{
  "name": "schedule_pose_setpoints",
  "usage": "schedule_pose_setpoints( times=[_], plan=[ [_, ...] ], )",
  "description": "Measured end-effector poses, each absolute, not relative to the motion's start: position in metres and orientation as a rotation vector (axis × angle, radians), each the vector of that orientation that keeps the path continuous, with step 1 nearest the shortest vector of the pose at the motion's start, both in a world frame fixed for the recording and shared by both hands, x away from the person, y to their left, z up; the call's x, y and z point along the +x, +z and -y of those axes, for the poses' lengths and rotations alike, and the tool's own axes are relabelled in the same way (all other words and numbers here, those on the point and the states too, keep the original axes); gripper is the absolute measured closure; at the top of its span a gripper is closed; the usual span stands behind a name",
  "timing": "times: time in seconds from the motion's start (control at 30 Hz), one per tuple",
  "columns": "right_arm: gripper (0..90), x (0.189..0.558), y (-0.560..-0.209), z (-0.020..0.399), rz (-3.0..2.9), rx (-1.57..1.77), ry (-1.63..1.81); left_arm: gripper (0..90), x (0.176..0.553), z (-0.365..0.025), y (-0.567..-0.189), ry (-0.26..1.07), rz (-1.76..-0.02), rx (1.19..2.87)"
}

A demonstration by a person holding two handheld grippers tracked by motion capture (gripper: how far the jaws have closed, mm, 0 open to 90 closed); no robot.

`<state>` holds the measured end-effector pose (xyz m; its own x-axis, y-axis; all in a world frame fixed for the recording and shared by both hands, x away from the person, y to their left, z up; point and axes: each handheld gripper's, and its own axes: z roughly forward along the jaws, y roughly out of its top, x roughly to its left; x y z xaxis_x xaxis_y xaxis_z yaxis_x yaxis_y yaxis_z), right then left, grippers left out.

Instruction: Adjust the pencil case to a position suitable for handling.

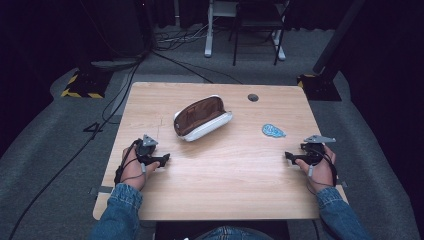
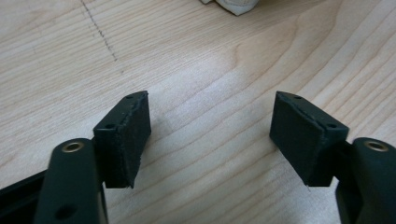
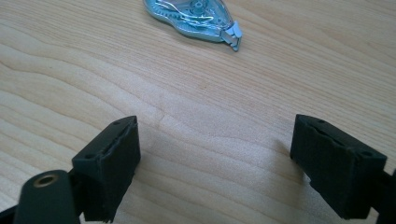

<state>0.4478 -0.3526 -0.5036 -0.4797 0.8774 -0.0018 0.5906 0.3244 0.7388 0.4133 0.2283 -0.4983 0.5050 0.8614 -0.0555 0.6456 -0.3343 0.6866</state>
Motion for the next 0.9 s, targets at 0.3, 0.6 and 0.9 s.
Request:
schedule_pose_setpoints(
  times=[0.3, 0.6, 0.9],
  plan=[
    [16.3, 0.448, -0.504, 0.353, -2.193, 1.3, 0.968, 31.5, 0.413, -0.239, -0.478, 0.436, -1.229, 2.01],
    [16.3, 0.447, -0.504, 0.353, -2.198, 1.295, 0.972, 31.8, 0.412, -0.242, -0.46, 0.454, -1.218, 1.965],
    [16.3, 0.447, -0.504, 0.353, -2.199, 1.292, 0.973, 33.5, 0.412, -0.244, -0.447, 0.47, -1.208, 1.911]
  ],
)
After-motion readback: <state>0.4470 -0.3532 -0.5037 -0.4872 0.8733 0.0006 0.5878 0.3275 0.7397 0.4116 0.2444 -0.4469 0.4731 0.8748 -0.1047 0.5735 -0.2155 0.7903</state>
